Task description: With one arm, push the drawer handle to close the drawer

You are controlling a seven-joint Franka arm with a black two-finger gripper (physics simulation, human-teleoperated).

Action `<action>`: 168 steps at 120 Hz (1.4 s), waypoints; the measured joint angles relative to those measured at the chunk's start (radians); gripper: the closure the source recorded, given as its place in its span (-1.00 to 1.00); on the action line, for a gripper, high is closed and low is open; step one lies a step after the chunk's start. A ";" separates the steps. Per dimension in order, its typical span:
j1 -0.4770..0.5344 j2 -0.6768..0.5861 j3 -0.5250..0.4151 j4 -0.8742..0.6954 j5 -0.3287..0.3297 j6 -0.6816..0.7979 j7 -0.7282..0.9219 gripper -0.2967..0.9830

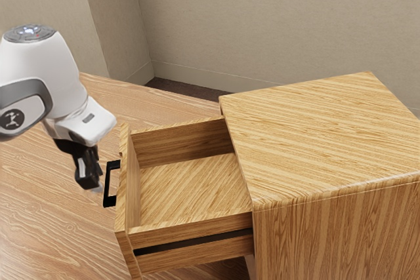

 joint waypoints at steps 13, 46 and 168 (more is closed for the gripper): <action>-0.004 -0.002 -0.001 -0.002 -0.007 0.007 0.026 0.41; -0.004 -0.004 -0.007 -0.005 -0.025 0.013 0.075 0.60; 0.014 0.177 -0.126 0.148 -0.095 0.015 0.131 0.69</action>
